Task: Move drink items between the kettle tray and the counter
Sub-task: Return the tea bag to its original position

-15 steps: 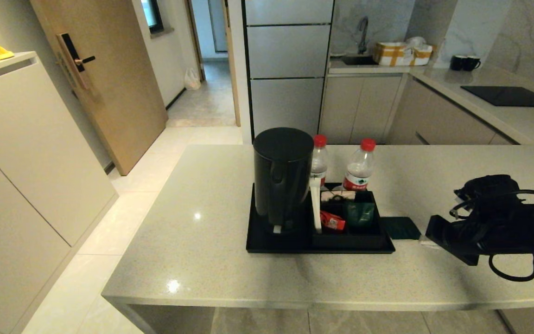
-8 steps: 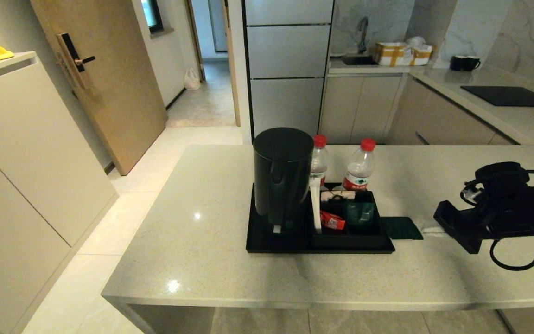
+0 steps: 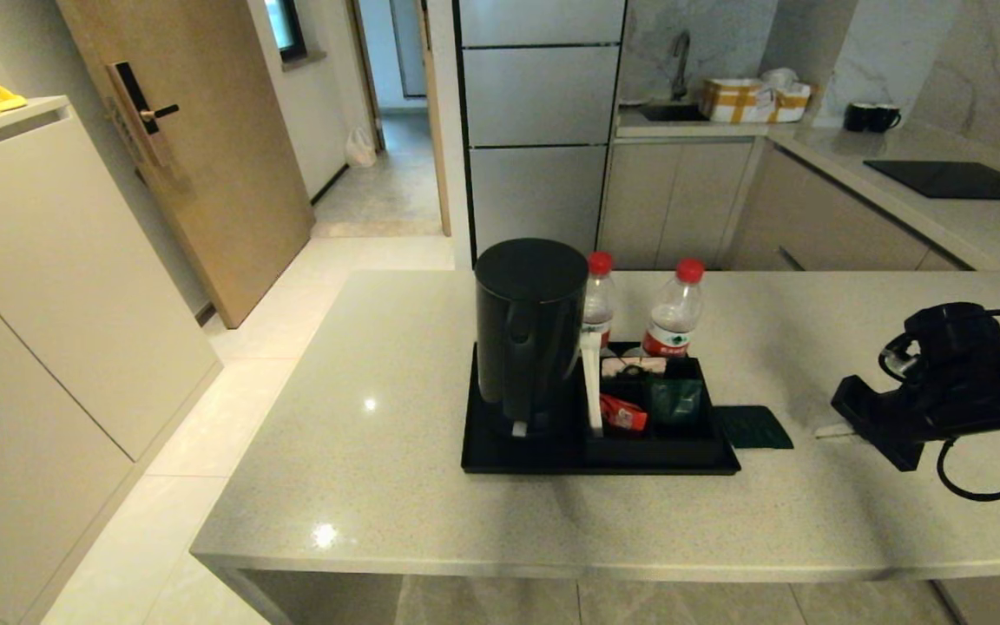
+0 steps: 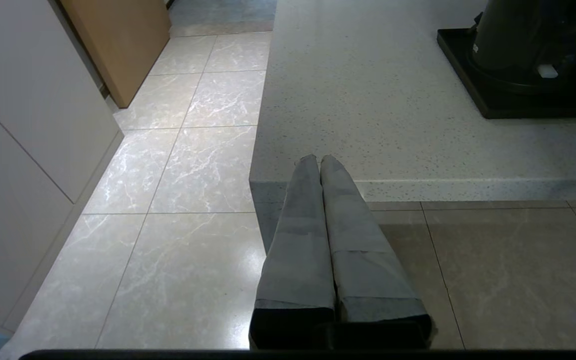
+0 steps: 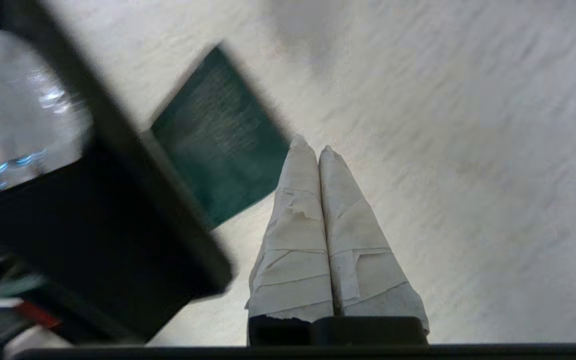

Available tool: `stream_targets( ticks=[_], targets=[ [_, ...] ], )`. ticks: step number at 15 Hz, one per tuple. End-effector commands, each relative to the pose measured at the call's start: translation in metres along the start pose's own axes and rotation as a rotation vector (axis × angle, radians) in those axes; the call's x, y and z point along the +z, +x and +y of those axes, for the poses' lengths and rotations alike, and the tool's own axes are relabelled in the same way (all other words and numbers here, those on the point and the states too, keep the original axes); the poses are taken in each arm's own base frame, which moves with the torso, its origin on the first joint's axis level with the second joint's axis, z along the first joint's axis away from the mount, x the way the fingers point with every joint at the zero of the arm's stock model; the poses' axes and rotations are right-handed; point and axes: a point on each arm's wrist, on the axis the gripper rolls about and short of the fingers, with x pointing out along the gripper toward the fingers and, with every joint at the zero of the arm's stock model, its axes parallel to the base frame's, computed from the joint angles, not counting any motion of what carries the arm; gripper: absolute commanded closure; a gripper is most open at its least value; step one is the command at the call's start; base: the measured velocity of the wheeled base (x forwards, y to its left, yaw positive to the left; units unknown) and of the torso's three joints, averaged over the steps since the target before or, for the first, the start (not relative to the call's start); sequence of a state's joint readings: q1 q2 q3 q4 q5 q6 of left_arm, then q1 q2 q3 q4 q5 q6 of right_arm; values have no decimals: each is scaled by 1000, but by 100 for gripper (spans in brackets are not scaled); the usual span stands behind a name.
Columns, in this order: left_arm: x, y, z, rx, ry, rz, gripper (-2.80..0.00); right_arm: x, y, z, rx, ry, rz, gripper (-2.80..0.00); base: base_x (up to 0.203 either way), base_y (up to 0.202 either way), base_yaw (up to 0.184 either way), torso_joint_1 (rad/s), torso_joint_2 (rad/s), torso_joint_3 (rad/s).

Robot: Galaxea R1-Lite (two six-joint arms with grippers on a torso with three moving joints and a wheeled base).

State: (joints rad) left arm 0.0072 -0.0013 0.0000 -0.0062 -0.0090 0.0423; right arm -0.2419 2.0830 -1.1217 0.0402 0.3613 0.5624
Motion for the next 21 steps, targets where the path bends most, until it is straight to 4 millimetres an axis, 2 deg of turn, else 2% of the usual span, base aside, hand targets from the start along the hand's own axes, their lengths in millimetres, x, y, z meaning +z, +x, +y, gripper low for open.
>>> stream_targets(
  ticks=[1, 6, 7, 12, 21],
  targets=[
    [0, 0, 0, 0, 1, 0, 0, 4, 13, -4, -6, -22, 24, 0, 0, 0, 0, 0, 0, 0],
    [0, 0, 0, 0, 1, 1, 0, 23, 28, 3, 49, -53, 58, 0, 0, 0, 0, 0, 0, 0],
    [0, 0, 0, 0, 1, 0, 0, 25, 32, 3, 51, -51, 58, -280, 0, 0, 0, 0, 0, 0],
    [0, 0, 0, 0, 1, 1, 0, 28, 39, 5, 132, -58, 97, -280, 0, 0, 0, 0, 0, 0],
    [0, 0, 0, 0, 1, 1, 0, 31, 38, 9, 156, -80, 138, -280, 0, 0, 0, 0, 0, 0]
  ],
)
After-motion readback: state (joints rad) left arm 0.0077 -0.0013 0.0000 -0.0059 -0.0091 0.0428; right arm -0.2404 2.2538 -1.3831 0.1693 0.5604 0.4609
